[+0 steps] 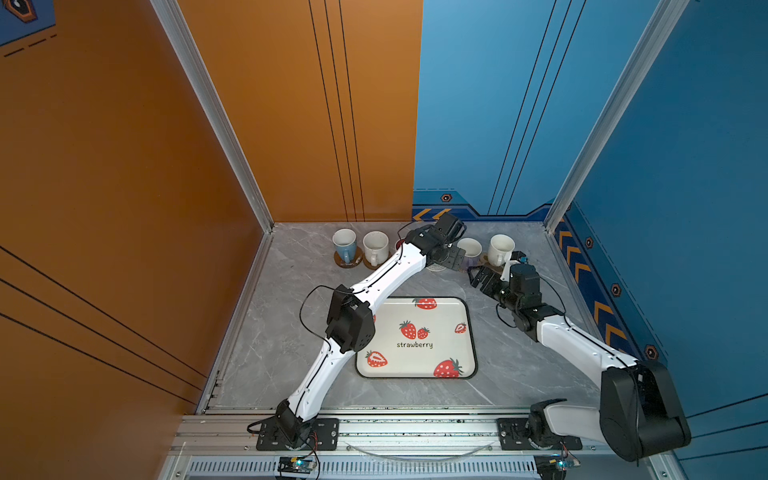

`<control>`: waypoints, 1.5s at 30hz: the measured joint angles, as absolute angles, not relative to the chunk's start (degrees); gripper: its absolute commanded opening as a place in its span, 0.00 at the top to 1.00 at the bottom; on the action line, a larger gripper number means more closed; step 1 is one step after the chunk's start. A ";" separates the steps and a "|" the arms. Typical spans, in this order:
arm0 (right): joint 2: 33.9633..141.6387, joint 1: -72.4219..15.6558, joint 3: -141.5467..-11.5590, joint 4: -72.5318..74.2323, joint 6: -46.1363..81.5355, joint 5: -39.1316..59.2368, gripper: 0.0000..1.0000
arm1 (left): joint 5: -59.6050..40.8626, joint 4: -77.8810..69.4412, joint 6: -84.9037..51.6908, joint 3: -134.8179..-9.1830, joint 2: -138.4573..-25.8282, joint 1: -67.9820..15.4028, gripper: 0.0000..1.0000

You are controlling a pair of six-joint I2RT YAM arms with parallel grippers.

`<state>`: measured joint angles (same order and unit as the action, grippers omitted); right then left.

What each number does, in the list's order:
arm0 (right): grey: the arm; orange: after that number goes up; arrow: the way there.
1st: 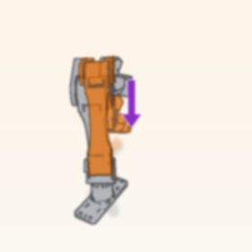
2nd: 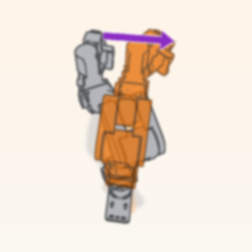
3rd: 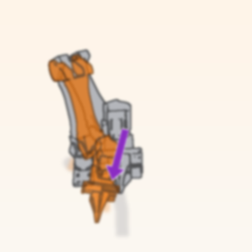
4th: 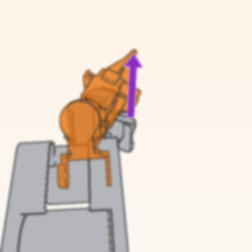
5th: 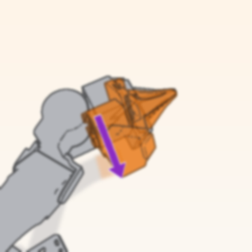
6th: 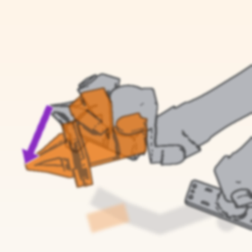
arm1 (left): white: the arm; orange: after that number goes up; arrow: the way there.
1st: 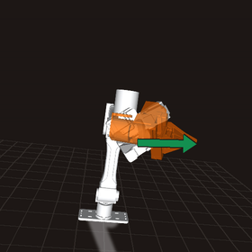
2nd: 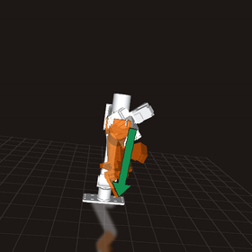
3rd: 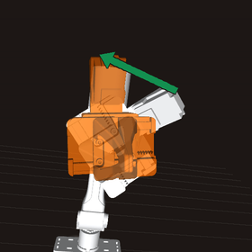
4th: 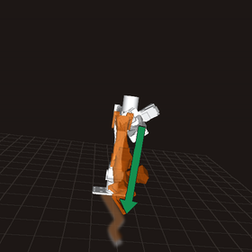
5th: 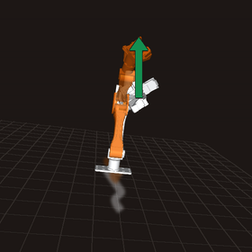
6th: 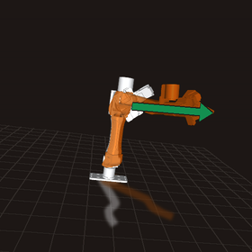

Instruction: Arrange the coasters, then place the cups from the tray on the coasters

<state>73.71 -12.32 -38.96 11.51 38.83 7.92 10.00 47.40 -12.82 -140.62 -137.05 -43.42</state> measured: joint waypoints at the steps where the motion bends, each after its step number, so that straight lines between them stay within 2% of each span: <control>1: 73.14 -12.58 -39.03 10.96 38.81 7.53 0.00 | 10.22 47.37 -12.80 -140.07 -136.22 -43.59 0.03; 11: 67.77 -16.01 -40.49 5.13 37.52 2.63 0.00 | 13.37 46.17 -10.44 -130.32 -126.28 -45.84 0.01; 29: 64.60 -23.03 -45.30 -3.88 34.61 -5.30 0.00 | 20.10 20.95 -8.29 -82.48 -87.94 -46.28 0.02; 39: 63.18 -24.03 -48.31 -10.92 28.56 -11.40 0.00 | 25.28 9.47 -7.70 -58.54 -65.84 -38.15 0.02; 45: 57.30 -21.21 -47.00 -13.28 20.10 -16.58 0.00 | 34.06 2.24 -6.66 -42.13 -55.42 -31.05 0.02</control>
<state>57.30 -21.21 -47.00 -13.28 20.10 -16.58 34.06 2.24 -6.66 -42.13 -55.42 -31.05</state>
